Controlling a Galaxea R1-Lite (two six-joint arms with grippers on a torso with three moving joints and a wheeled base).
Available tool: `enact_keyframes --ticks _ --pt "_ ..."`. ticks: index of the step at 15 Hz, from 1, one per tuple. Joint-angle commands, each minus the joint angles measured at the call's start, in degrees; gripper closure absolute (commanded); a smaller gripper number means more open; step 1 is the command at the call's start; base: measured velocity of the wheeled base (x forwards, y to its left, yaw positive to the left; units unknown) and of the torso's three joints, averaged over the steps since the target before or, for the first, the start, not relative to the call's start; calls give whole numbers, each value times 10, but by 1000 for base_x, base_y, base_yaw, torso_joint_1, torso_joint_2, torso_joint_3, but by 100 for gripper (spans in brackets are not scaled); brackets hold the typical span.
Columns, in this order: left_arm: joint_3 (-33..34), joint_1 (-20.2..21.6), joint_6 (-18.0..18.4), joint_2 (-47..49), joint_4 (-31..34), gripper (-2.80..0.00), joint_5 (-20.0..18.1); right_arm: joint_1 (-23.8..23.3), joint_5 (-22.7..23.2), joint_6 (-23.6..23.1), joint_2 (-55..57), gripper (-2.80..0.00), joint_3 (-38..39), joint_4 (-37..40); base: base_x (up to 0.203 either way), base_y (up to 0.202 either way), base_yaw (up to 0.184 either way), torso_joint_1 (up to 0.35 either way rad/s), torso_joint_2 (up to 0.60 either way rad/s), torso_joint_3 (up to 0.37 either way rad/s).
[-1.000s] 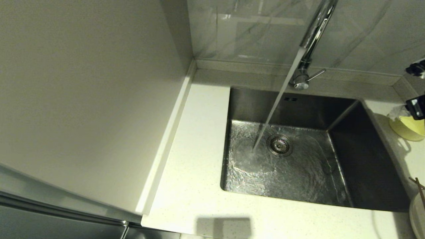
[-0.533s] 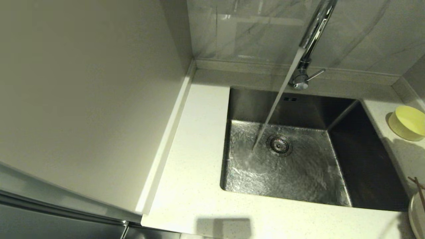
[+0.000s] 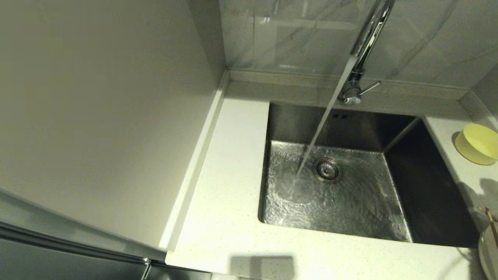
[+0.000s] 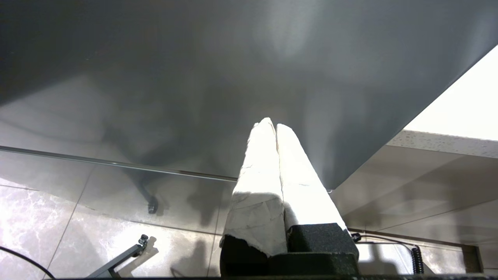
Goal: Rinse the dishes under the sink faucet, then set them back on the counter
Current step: Rinse the chopsticks
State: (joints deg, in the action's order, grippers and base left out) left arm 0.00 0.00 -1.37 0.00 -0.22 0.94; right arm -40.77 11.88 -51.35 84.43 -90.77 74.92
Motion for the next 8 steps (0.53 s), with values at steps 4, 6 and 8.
enact_keyframes --ticks 4,6,8 --pt "0 0 0 -1 0 0 0 -66 -1 -85 35 -280 36 -36 0 0 0 0 0 0" --pt "0 0 0 -1 0 0 0 -120 4 -198 36 -280 67 -68 0 0 0 0 0 0" --pt "0 0 0 -1 0 0 0 -147 44 -258 32 -280 105 -88 0 0 0 0 0 0"
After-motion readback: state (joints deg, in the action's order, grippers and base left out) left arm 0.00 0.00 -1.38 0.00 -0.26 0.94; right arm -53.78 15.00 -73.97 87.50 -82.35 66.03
